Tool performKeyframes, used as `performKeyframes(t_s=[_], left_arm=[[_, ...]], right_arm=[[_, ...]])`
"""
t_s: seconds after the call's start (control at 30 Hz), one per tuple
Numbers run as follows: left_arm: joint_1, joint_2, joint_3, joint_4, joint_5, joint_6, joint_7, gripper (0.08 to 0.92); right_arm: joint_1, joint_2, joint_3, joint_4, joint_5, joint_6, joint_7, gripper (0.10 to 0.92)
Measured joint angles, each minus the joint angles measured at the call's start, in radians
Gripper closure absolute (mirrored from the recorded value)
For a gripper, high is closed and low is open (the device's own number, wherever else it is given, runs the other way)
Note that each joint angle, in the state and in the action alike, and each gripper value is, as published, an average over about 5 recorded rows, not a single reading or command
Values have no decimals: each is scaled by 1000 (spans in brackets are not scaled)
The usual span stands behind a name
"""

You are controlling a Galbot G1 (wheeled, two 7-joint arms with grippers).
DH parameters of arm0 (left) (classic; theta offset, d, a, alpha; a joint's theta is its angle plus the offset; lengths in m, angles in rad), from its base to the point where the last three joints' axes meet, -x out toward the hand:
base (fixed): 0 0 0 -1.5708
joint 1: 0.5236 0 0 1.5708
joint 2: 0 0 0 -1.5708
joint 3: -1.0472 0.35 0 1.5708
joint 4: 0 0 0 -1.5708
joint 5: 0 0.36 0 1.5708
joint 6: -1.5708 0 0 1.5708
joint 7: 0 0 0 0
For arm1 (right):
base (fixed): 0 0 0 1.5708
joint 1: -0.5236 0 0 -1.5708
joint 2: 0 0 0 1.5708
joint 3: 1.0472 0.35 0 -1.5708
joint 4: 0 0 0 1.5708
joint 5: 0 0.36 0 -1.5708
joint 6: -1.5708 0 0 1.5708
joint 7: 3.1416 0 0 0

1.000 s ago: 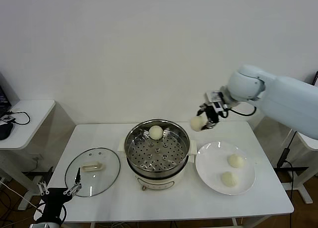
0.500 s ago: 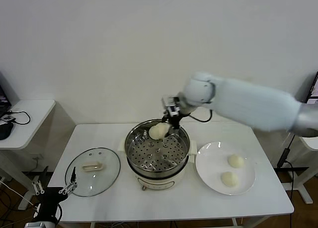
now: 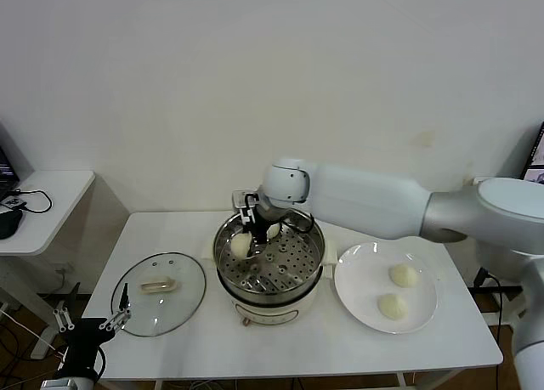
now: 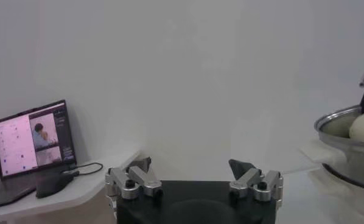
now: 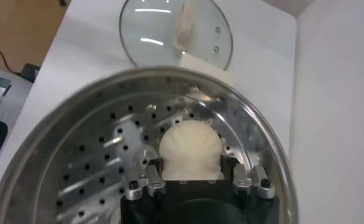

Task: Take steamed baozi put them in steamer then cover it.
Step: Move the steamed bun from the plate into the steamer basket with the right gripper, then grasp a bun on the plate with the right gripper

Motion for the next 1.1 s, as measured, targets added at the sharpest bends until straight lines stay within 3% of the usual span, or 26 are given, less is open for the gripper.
performKeyframes(t_s=[0.27,0.57,0.8,1.1], left_arm=[[-4,1,1,2,0,0,1,177],[-1,3,-3,-1,-2,0,1,177],[1,3,2,-8,-2,0,1,177],[2,13,7,-10,-7,0,2,177]], right_arm=[[-27,38,7,-51,-19,-4,15,409],[-13,28,20,-57,-47,26,-16,213],[60,-50,17,0,-84,105,-110,203],[192,-263,-9,137,-142,206,-225,203]])
